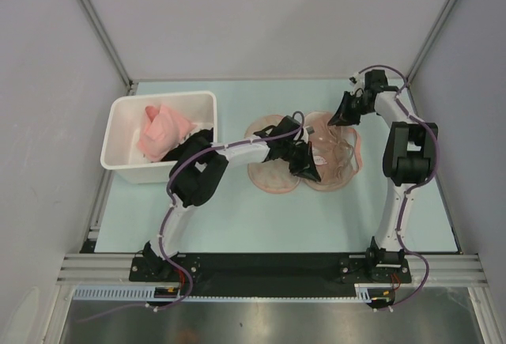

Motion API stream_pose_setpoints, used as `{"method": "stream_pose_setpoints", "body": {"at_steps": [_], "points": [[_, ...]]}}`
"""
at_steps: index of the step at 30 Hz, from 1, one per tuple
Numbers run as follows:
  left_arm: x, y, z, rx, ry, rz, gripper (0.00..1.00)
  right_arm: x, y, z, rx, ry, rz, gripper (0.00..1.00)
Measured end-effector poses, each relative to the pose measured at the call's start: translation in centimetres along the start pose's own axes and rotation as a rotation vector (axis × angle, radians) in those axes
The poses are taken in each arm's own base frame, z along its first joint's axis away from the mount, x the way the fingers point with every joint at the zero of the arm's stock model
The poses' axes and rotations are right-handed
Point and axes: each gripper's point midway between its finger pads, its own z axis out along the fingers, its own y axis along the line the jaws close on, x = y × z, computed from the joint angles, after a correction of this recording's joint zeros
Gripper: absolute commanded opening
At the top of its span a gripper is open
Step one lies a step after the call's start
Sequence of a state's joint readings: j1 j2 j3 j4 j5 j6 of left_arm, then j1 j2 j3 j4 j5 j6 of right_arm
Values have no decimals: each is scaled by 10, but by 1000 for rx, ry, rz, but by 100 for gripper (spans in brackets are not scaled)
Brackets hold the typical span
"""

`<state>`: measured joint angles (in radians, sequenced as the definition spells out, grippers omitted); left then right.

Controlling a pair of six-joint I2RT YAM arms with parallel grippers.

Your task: Place the bra in the laundry bag and zip it closed

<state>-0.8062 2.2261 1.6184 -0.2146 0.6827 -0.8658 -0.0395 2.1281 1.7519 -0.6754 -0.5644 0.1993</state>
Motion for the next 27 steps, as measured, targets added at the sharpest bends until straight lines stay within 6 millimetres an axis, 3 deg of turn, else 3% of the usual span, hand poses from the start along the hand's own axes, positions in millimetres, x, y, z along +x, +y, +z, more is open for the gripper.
{"method": "stream_pose_setpoints", "body": {"at_steps": [5,9,11,12,14,16,17,21,27], "points": [[0,9,6,-23,7,-18,8,15,-14,25,-7,66,34,0],[-7,5,9,-13,-3,-6,11,15,-17,31,-5,74,38,2],[-9,5,10,-14,-6,-5,16,10,-15,32,-8,65,34,10],[-9,5,10,-16,-8,-4,29,7,-14,32,-9,59,34,14],[-9,7,10,-23,-7,-4,42,3,-12,33,-11,52,37,27],[-8,10,9,-34,-5,-6,47,4,-12,32,-6,55,52,45],[-9,12,8,-39,-5,-11,51,4,-12,32,0,58,62,49],[-7,17,5,-50,1,7,63,9,-16,27,44,71,97,63],[-7,10,-21,-78,-15,69,66,16,-13,-9,128,69,130,78]]}}
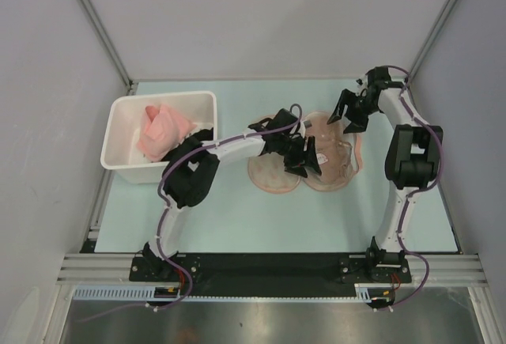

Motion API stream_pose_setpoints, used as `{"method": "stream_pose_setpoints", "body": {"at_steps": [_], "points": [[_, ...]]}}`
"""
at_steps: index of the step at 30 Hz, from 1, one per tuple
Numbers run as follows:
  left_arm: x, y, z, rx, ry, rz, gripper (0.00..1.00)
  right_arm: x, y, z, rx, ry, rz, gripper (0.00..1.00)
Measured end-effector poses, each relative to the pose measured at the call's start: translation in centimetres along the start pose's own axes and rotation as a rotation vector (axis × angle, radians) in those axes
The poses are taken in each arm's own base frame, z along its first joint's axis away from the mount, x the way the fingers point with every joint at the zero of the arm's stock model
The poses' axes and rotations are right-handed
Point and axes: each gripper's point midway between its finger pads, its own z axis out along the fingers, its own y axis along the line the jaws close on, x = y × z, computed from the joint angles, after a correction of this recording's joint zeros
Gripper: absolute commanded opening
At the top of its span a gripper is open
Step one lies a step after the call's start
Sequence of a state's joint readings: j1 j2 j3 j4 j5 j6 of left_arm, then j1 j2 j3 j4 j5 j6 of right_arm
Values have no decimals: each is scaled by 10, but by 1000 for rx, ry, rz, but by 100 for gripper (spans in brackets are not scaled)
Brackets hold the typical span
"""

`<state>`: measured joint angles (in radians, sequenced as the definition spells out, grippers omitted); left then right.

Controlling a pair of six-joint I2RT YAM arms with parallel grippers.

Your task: Place the bra in the laundry bag and zip it closed

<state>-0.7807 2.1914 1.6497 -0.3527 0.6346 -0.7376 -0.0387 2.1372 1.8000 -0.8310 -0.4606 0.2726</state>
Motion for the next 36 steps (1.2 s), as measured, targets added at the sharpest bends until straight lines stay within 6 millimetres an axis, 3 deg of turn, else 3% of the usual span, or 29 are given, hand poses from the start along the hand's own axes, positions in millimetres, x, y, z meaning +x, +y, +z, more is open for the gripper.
{"method": "stream_pose_setpoints", "body": {"at_steps": [5,9,14,18,24,33,36], "points": [[-6,-23,-36,12,-52,83,66,13,-7,-47,49,-68,27,80],[-3,-33,-63,10,-88,137,65,27,-19,-62,51,-99,65,78],[11,-27,-82,-16,-92,156,63,51,-46,-41,27,-60,143,76],[27,-13,-86,-41,-68,140,63,52,-55,-28,12,-61,167,70],[48,8,-90,-78,-32,101,63,41,-56,-20,-12,-104,178,57],[45,11,-100,-81,-58,93,62,30,-49,-14,-61,-134,199,38],[45,8,-103,-77,-64,98,62,31,-47,-11,-68,-126,203,41]]}}
